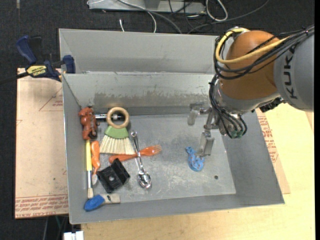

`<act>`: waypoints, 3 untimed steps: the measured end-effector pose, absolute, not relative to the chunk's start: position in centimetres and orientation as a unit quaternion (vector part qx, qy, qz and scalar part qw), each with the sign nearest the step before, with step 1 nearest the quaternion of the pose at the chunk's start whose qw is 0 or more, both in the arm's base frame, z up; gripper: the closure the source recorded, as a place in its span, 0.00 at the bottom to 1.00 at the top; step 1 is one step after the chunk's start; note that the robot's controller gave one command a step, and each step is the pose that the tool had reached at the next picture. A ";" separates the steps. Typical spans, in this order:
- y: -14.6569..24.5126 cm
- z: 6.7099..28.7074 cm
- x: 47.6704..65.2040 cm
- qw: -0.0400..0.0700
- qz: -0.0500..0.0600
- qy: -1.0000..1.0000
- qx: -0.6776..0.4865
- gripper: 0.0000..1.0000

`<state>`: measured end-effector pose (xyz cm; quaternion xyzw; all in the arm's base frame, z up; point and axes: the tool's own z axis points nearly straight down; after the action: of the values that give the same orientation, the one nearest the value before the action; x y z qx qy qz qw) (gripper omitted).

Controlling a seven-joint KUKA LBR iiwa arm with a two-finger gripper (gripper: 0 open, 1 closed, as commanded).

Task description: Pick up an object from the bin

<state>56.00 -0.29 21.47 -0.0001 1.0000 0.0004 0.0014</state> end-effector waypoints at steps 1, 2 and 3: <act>-3.6 13.0 55.1 0.003 0.000 1.000 -0.012 0.00; -4.4 10.0 54.3 0.000 0.001 1.000 0.011 0.00; -4.3 12.2 52.6 0.001 0.001 0.999 0.042 0.00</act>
Offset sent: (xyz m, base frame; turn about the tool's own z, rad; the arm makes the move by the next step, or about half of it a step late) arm -0.0267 -0.0473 -0.0643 0.1474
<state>52.62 -4.32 12.16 0.0422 0.9991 0.0010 0.0012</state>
